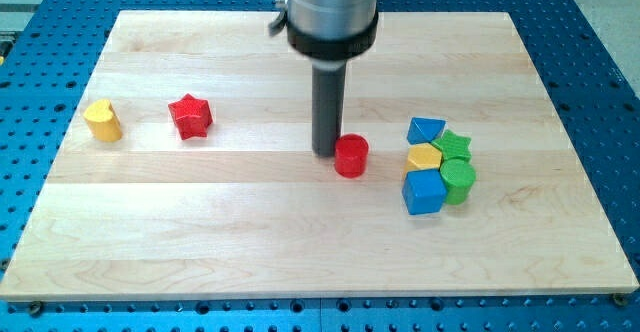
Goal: Push red circle into cube
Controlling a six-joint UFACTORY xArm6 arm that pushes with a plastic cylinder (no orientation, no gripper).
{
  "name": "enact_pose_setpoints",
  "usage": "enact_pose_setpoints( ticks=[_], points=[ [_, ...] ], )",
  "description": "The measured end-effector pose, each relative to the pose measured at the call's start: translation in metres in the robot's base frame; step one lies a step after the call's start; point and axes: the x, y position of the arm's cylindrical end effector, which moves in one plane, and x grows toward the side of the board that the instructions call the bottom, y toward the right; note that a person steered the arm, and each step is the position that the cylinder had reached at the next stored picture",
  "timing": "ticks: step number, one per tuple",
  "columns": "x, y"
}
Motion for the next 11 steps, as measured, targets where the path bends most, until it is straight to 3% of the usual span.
enact_pose_setpoints(
  ticks=[1,3,4,5,6,7,8,9,10,11],
  points=[
    [0.014,0.000],
    [-0.026,0.011],
    [-0.032,0.051],
    [-0.001,0.054],
    [-0.013,0.040],
    [0.010,-0.008],
    [0.038,-0.012],
    [0.038,0.035],
    [0.038,0.036],
    [0.039,-0.061]
  ],
)
